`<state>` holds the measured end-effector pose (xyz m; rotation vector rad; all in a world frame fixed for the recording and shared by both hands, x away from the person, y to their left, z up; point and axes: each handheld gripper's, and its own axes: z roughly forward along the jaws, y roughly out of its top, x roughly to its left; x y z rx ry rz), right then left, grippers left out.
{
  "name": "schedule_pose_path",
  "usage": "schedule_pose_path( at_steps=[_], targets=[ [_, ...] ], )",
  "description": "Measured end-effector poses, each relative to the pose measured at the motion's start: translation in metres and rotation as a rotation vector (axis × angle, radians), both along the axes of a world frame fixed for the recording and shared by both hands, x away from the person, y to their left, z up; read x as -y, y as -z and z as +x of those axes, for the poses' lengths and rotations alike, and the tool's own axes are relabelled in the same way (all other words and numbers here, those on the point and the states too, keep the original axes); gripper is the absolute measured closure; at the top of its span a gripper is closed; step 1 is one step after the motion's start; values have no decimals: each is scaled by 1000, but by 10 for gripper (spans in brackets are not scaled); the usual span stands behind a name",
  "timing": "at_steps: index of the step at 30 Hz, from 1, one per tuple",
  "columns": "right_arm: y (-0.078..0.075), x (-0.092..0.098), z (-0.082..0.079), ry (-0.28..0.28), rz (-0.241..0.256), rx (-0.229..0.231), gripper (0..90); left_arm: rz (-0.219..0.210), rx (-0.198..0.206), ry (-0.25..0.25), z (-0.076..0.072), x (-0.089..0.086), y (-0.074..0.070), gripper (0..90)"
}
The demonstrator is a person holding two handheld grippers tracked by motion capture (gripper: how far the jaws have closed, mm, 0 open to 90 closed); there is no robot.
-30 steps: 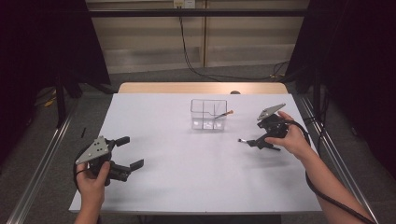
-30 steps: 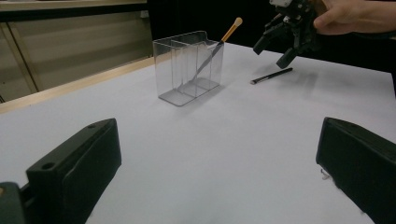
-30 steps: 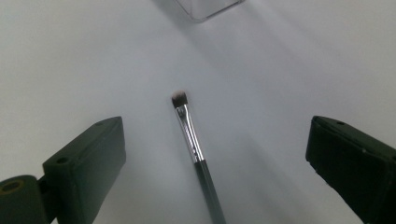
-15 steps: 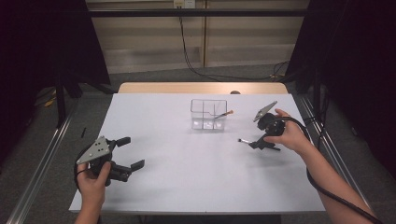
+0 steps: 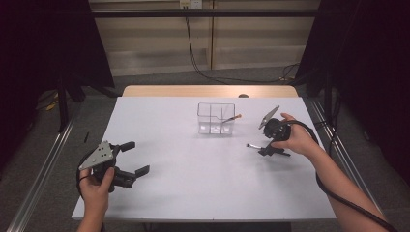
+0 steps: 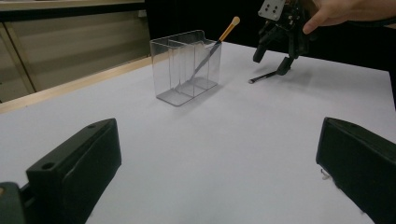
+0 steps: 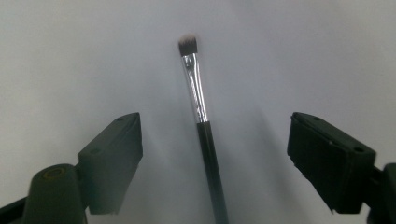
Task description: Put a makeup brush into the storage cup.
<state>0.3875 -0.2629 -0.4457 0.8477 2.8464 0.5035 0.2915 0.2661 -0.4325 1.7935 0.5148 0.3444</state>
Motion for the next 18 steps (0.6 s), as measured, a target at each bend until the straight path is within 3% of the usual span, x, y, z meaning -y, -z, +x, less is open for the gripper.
schedule_pose_path(
  at_steps=[6,18],
  targets=[
    [2,2,0,2,17,-5,289,0,4,8,0,1,0,0],
    [7,-1,0,-20,-37,-31,439,-1,-4,10,0,1,0,0]
  ],
)
